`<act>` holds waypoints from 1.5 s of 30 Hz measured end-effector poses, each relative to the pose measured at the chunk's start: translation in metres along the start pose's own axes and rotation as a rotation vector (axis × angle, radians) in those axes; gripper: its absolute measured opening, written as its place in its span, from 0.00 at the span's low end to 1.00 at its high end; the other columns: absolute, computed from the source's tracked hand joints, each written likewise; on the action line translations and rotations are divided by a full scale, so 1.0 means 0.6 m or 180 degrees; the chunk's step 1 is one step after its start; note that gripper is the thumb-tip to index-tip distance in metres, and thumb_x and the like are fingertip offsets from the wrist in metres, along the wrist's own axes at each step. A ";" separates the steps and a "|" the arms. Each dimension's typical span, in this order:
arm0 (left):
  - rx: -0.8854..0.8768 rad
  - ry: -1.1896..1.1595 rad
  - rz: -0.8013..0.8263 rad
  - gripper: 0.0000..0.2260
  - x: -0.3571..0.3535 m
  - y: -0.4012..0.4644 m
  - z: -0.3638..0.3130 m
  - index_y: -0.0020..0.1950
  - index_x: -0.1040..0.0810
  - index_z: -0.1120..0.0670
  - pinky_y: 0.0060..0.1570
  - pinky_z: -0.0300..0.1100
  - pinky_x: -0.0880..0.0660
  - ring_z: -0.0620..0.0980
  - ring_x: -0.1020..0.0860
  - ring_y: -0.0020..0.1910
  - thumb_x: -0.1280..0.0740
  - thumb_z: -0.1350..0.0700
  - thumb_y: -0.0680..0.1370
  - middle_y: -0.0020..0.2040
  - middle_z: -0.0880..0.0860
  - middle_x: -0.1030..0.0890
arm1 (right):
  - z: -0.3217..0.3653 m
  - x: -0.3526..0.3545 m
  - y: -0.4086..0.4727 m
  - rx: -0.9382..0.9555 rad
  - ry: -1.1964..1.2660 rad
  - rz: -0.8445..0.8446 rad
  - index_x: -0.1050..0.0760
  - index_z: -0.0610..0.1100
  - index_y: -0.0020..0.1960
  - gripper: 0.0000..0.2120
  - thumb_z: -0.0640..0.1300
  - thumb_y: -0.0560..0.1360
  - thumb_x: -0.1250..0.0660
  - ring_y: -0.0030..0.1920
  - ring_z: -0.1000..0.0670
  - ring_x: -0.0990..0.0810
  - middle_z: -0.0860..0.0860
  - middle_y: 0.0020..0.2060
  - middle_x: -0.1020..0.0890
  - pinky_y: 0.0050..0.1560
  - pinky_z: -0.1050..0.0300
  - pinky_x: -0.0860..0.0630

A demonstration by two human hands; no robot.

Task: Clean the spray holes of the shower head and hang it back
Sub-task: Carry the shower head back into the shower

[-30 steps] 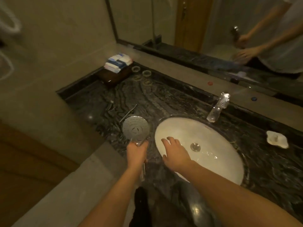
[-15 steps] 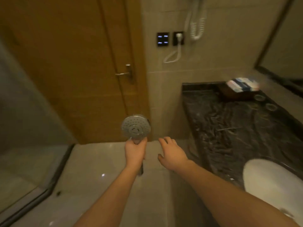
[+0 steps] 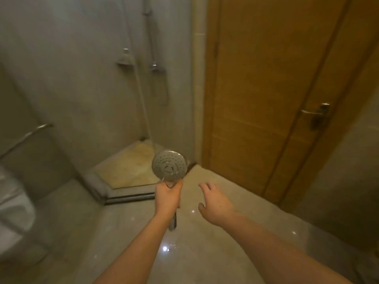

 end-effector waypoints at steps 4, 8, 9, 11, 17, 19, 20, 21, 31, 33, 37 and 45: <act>0.0038 0.0018 -0.0369 0.08 0.162 0.051 0.019 0.39 0.26 0.56 0.24 0.41 0.33 0.52 0.32 0.19 0.32 0.59 0.78 0.22 0.54 0.29 | 0.146 -0.052 0.074 0.0312 0.0058 0.0094 0.38 0.47 0.74 0.28 0.47 0.76 0.36 0.70 0.45 0.33 0.48 0.69 0.32 0.67 0.51 0.32; 0.0241 -0.0045 -0.0722 0.13 0.285 0.086 0.041 0.33 0.28 0.55 0.26 0.44 0.33 0.53 0.33 0.20 0.32 0.60 0.77 0.23 0.56 0.31 | 0.267 -0.088 0.132 0.0556 0.0102 0.0188 0.37 0.49 0.73 0.28 0.47 0.75 0.35 0.68 0.47 0.32 0.50 0.68 0.31 0.66 0.51 0.28; 0.0265 -0.0052 -0.0801 0.14 0.308 0.094 0.045 0.32 0.29 0.55 0.26 0.44 0.33 0.53 0.34 0.20 0.32 0.60 0.77 0.22 0.55 0.32 | 0.291 -0.095 0.145 0.0653 0.0109 0.0231 0.37 0.48 0.73 0.28 0.46 0.75 0.35 0.68 0.47 0.32 0.49 0.67 0.31 0.66 0.51 0.28; 0.0299 -0.0065 -0.0933 0.15 0.348 0.109 0.049 0.31 0.30 0.54 0.27 0.44 0.33 0.53 0.33 0.21 0.32 0.59 0.77 0.22 0.55 0.32 | 0.332 -0.107 0.171 0.0820 0.0105 0.0309 0.37 0.48 0.73 0.27 0.46 0.75 0.36 0.68 0.46 0.32 0.49 0.67 0.31 0.66 0.49 0.28; 0.0314 -0.0188 -0.1188 0.14 0.425 0.173 0.046 0.32 0.27 0.55 0.27 0.44 0.33 0.52 0.33 0.21 0.31 0.60 0.77 0.22 0.55 0.31 | 0.413 -0.146 0.264 0.1107 0.0035 0.0440 0.37 0.49 0.73 0.27 0.47 0.76 0.36 0.67 0.47 0.31 0.49 0.68 0.31 0.63 0.48 0.26; 0.0313 -0.0153 -0.1279 0.13 0.442 0.209 0.048 0.32 0.27 0.56 0.27 0.44 0.32 0.53 0.32 0.21 0.31 0.60 0.77 0.23 0.56 0.30 | 0.428 -0.161 0.301 0.1182 -0.0014 0.0515 0.38 0.50 0.72 0.26 0.48 0.75 0.36 0.66 0.45 0.30 0.49 0.67 0.31 0.61 0.47 0.26; 0.0304 -0.0133 -0.1296 0.12 0.448 0.229 0.049 0.33 0.26 0.56 0.27 0.44 0.32 0.53 0.32 0.21 0.31 0.60 0.76 0.24 0.57 0.30 | 0.433 -0.169 0.321 0.1205 -0.0033 0.0553 0.38 0.50 0.72 0.26 0.48 0.75 0.37 0.66 0.45 0.30 0.49 0.67 0.31 0.61 0.47 0.25; 0.0300 -0.0124 -0.1293 0.11 0.453 0.250 0.049 0.34 0.26 0.57 0.27 0.43 0.32 0.53 0.32 0.22 0.31 0.60 0.76 0.25 0.58 0.30 | 0.437 -0.176 0.344 0.1213 -0.0031 0.0585 0.38 0.50 0.73 0.27 0.48 0.76 0.36 0.66 0.45 0.29 0.49 0.67 0.31 0.61 0.47 0.25; 0.0354 -0.0118 -0.1257 0.13 0.444 0.550 0.016 0.34 0.29 0.56 0.22 0.38 0.35 0.50 0.34 0.20 0.32 0.62 0.77 0.24 0.55 0.32 | 0.450 -0.181 0.655 0.1116 0.0289 0.0614 0.40 0.49 0.75 0.29 0.48 0.77 0.36 0.66 0.47 0.29 0.49 0.68 0.32 0.62 0.51 0.26; 0.0383 -0.0163 -0.1244 0.13 0.436 0.608 0.014 0.33 0.29 0.56 0.23 0.39 0.34 0.51 0.33 0.19 0.32 0.62 0.77 0.23 0.56 0.31 | 0.446 -0.184 0.713 0.1069 0.0268 0.0598 0.40 0.50 0.75 0.28 0.49 0.77 0.36 0.66 0.47 0.29 0.50 0.67 0.31 0.61 0.52 0.26; 0.0520 -0.0260 -0.1208 0.12 0.426 0.709 0.019 0.34 0.28 0.57 0.27 0.43 0.31 0.53 0.31 0.21 0.32 0.61 0.77 0.24 0.55 0.30 | 0.439 -0.198 0.802 0.0992 0.0150 0.0649 0.40 0.50 0.75 0.28 0.49 0.76 0.37 0.64 0.46 0.28 0.50 0.67 0.30 0.62 0.51 0.27; 0.0474 -0.0245 -0.1043 0.14 0.410 0.929 0.015 0.32 0.30 0.56 0.22 0.38 0.34 0.51 0.33 0.20 0.33 0.64 0.77 0.23 0.53 0.32 | 0.455 -0.211 1.000 0.0901 0.0264 0.0680 0.39 0.51 0.75 0.29 0.49 0.75 0.38 0.67 0.47 0.30 0.51 0.69 0.31 0.62 0.49 0.27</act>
Point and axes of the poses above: each hand's wrist, its own y-axis towards the middle knuckle, its own x-axis out of the back of the hand, z = x × y, the point moved 2 cm from there along y, towards the middle knuckle
